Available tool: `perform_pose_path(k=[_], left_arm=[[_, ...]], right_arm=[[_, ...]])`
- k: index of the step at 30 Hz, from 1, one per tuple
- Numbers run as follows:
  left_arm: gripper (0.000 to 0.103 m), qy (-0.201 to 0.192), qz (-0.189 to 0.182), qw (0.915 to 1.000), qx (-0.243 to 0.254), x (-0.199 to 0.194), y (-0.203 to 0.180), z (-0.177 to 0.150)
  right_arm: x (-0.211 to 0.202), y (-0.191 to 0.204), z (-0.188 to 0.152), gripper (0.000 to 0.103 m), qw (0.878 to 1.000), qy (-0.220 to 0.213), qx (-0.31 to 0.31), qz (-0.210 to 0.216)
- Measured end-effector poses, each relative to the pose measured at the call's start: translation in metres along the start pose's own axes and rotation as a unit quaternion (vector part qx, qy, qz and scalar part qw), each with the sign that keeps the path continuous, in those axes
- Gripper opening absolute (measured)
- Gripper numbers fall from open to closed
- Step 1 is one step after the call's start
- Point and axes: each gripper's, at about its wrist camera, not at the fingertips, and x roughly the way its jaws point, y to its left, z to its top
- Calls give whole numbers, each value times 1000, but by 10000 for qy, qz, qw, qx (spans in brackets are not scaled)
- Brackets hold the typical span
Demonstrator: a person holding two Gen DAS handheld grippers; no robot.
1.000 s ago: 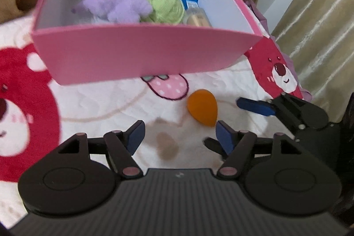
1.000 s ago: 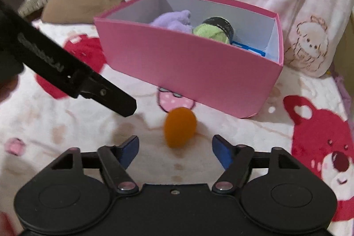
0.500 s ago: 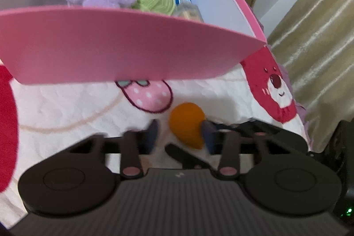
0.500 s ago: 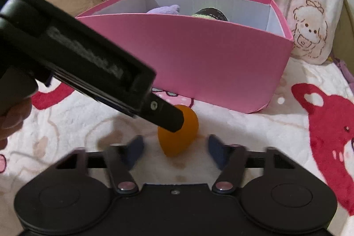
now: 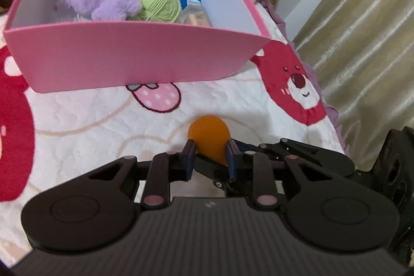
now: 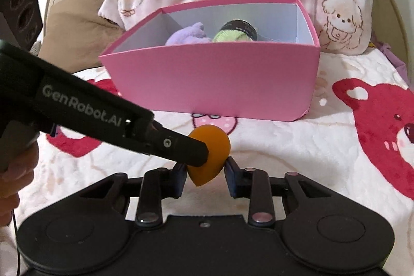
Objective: Organize objects
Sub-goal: 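Move the left tool down and grasp the orange makeup sponge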
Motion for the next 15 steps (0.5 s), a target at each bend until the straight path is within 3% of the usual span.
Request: perform_pose_path(k=[5, 15], left_arm=[[24, -11, -45, 10000, 30, -22, -5, -6], [25, -194, -99, 9995, 226, -61, -19, -11]], right_arm=[[-20, 12, 4, 36, 10000, 35, 4, 4], [-54, 47, 15, 36, 9974, -60, -662, -292]])
